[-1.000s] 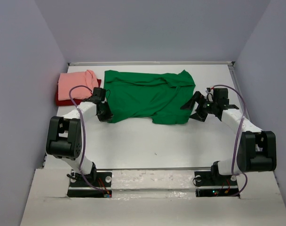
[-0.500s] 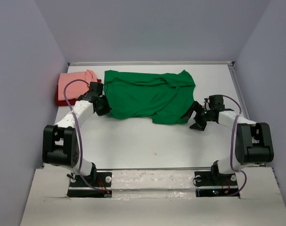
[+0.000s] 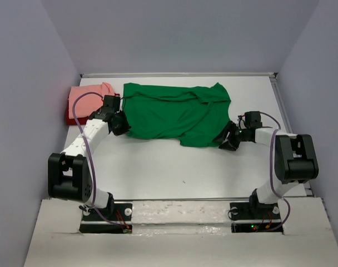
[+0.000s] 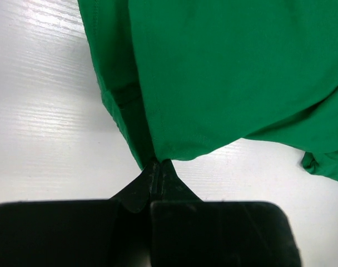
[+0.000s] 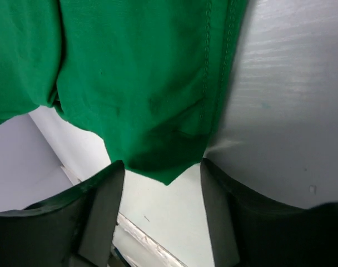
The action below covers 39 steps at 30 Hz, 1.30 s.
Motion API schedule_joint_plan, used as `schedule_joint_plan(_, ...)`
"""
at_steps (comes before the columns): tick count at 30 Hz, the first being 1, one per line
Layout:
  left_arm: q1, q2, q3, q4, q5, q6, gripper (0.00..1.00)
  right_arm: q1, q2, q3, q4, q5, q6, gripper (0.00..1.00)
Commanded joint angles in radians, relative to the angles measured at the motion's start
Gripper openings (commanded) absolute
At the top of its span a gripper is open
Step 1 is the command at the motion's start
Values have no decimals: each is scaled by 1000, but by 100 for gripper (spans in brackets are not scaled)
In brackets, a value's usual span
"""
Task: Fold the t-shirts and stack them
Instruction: Flatten the tshirt out
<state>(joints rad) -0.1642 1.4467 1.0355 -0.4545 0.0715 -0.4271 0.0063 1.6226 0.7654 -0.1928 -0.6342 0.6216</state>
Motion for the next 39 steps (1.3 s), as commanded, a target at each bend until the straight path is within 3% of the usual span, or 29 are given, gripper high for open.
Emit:
schedule_joint_plan(1,-6,-35,34,-16,11,4,0,10,34,52,47,-16,-14,55)
schedule_joint_plan(5,-6,-34,34,-16,11,5,0,21,20,51,47,-4,-7,36)
schedule_joint_plan(6,-6,-35,34,-18,11,5,0,32,11,48,41,8,3,10)
schedule_joint_plan(7,-6,-37,34,-19,10,5,0,32,3,48,33,8,7,0)
schedule_joint_plan(11,-11,-68,35,-6,8,5,0,118,-79,69,-54,148,16,0)
schedule_joint_plan(15,-35,-127,52,3,-7,19,0,129,-135,113,-131,266,7,0)
schedule_joint_plan(22,-49,-229,93,-38,-32,56,0,129,-174,389,-370,499,-68,0)
schedule_joint_plan(27,-49,-272,97,-67,-29,67,0,129,-120,578,-517,568,-95,0)
schedule_joint_plan(32,-49,-270,141,-107,-99,76,0,106,-99,698,-548,597,-115,0)
schedule_joint_plan(39,-49,-220,311,-142,-116,76,0,70,-24,993,-675,670,-177,0)
